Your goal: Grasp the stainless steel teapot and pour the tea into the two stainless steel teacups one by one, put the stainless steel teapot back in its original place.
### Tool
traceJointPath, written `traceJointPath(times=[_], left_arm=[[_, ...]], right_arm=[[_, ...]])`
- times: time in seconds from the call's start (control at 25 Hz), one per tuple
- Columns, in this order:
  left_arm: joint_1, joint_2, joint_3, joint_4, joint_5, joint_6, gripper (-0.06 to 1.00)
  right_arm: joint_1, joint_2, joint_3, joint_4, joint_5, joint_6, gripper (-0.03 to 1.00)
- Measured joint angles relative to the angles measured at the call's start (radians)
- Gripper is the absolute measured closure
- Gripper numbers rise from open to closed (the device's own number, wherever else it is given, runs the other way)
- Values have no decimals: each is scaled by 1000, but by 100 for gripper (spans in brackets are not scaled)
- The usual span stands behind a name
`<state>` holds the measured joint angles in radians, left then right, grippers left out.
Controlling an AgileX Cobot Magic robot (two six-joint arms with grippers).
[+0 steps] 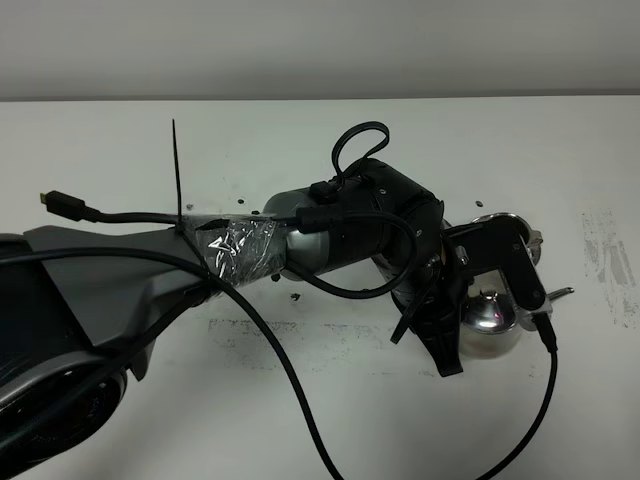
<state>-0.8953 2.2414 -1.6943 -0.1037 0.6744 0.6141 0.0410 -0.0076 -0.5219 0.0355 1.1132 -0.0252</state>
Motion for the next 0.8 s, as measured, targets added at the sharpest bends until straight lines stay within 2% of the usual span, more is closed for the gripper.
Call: traceJointPath(times=[0.52, 0.68, 0.8], left_arm=[[-21, -108, 0, 51, 70, 0, 76], [14, -154, 0, 54, 97, 4, 76], [75, -179, -3, 55, 133, 24, 76]], right_arm=[[0, 0, 0, 0, 0, 0, 47], [0, 0, 0, 0, 0, 0, 47], [0, 0, 0, 0, 0, 0, 47]])
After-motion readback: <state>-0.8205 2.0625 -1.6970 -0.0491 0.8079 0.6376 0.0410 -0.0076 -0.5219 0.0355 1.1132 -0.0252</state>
